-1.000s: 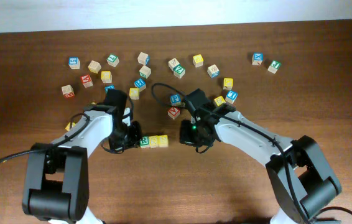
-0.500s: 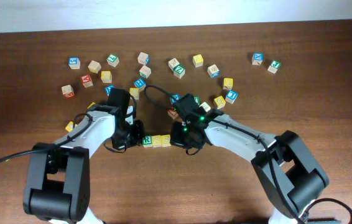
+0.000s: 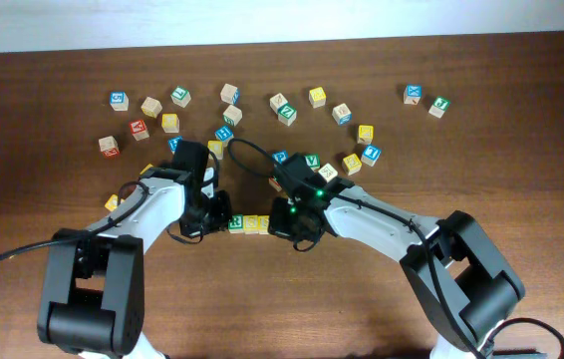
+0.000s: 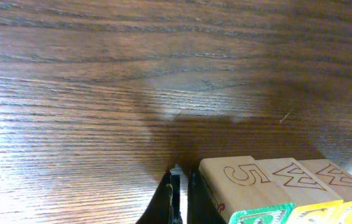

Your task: Spell out RSS

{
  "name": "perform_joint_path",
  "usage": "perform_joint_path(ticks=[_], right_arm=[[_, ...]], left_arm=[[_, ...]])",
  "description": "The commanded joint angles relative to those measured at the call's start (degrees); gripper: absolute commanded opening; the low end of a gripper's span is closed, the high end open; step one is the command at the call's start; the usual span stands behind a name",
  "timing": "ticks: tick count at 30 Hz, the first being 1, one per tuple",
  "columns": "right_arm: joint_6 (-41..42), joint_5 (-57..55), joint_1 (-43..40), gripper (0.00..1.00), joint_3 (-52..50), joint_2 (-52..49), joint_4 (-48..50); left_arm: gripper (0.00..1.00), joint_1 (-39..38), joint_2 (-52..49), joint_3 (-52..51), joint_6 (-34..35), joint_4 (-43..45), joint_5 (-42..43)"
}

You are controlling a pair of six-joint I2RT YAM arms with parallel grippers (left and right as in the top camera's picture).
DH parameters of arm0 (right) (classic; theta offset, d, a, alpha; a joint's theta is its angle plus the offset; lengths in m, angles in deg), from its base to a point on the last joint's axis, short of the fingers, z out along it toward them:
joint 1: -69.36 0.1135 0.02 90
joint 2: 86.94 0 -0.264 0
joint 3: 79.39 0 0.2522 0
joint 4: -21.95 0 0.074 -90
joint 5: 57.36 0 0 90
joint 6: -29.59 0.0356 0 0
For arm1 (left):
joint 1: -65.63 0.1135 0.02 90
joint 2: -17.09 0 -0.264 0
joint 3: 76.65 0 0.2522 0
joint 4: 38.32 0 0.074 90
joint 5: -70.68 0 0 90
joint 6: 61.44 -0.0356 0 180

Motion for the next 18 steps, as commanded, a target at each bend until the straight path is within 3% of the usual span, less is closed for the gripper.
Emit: perform_joint_path(ticks=[1,5,9,11,18], right_arm=[[-0.15,0.57,0.33,0.04,-0.24,-0.83,-2.73],[-2.69,4.42,0.39,0.04,-0.24,-0.83,-4.20],[-2.67,4.81,0.83,0.04,-0.26,-0.83,-4.17],[-2.69,4.55,2.54,0.04,-0.24,-0.83,-2.93],[-2.51,-1.27,6.32,0.04,-0.26,-0.83,-0.09]], left_arm=[[0.00,-0.02,-0.72,-0.44,-0.66,-1.42,-4.66],[0.00,0.66,-0.72,-0.44,-0.42,-2.51,-6.56],[0.00,0.66,-0.72,-0.44,3.10,-4.44,-7.02],[0.00,1.51,-0.72,-0.44,7.65,-6.05,-11.23],[0.00,7.26,-0.72,-0.44,7.37,-7.82,-11.04]])
